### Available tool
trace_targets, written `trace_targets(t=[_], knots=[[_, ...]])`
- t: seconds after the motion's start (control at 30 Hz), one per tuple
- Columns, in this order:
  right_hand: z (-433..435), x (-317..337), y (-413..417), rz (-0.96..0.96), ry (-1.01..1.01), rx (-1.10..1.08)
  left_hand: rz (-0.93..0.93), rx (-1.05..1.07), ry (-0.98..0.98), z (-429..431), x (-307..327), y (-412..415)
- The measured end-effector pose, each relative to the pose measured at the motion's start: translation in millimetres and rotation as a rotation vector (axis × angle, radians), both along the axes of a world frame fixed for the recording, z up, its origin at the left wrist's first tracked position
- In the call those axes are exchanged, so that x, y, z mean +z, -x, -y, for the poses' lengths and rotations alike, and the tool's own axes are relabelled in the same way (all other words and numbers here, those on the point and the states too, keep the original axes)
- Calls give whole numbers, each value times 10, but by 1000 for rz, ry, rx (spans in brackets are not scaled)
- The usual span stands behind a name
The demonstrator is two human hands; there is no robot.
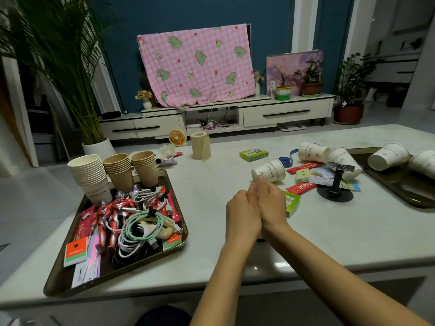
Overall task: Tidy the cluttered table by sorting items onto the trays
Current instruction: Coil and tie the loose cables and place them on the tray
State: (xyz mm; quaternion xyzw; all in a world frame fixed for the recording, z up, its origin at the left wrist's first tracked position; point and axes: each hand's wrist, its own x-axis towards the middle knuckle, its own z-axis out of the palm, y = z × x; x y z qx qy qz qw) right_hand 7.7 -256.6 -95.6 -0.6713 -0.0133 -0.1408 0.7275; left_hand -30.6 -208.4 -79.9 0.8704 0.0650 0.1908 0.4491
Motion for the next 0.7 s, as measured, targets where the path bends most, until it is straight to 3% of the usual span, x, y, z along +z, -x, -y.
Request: trace_targets(t=[0.17,0.3,0.47,0.63,0.7], knots=[[87,-11,-131,-161,-81,-106,-85,-73,28,76,-82,-19],[145,9,-149,-304,-234,6,-122,-185,221,55,-71,-64],[262,111,-240,-269,46,428,-197,-187,778,-240,-5,-67],[406,10,-379,-22,425,182,-6,28,699,-673,38,-103],[488,-110,-392,-4,639,170,13,81,670,-804,0,-125]])
